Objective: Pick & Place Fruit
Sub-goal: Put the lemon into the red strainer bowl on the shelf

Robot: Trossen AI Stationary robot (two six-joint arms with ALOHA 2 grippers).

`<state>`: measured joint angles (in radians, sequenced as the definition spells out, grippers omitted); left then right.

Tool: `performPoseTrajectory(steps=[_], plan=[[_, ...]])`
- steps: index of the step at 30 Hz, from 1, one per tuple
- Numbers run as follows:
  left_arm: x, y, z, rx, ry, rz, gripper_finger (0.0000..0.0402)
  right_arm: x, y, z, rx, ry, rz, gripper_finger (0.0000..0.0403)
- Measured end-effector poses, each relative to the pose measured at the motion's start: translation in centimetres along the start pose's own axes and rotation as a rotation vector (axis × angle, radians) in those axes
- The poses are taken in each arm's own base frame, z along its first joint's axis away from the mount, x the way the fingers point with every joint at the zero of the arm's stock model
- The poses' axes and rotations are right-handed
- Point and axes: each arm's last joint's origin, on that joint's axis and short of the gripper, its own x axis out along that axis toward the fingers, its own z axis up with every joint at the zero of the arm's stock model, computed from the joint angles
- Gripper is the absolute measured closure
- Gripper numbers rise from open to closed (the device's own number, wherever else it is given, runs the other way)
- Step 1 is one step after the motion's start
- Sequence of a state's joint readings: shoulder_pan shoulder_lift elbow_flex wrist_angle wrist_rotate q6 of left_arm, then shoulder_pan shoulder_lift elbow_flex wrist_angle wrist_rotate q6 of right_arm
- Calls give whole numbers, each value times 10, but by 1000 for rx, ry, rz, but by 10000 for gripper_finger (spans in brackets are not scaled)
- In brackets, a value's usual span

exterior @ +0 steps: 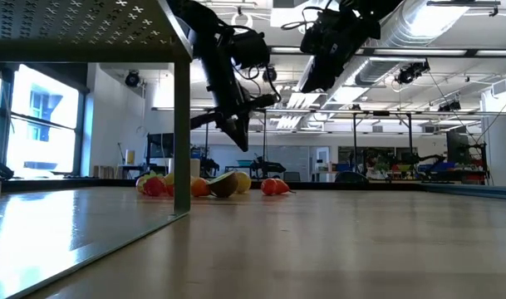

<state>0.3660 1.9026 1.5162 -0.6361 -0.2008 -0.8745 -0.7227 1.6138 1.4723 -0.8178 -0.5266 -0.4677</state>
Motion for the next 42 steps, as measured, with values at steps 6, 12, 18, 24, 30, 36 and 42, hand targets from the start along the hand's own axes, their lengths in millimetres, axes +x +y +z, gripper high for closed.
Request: performPoseTrajectory(steps=[6,12,18,24,30,36,42], plan=[[0,7,-3,-75,-14,102,401,0,0,0,0,0,0,399],[26,6,-11,-103,48,106,401,0,0,0,1,-2,5,399],[36,6,-13,-119,51,114,402,0,0,0,2,0,7,399],[42,6,-12,-138,-18,147,401,0,1,-1,11,7,11,399],[58,6,-15,-151,43,106,402,0,1,-1,12,10,12,399],[61,3,-14,-144,28,73,401,0,1,-2,15,14,11,399],[59,4,-15,-141,59,74,402,1,1,-4,69,37,12,399]])
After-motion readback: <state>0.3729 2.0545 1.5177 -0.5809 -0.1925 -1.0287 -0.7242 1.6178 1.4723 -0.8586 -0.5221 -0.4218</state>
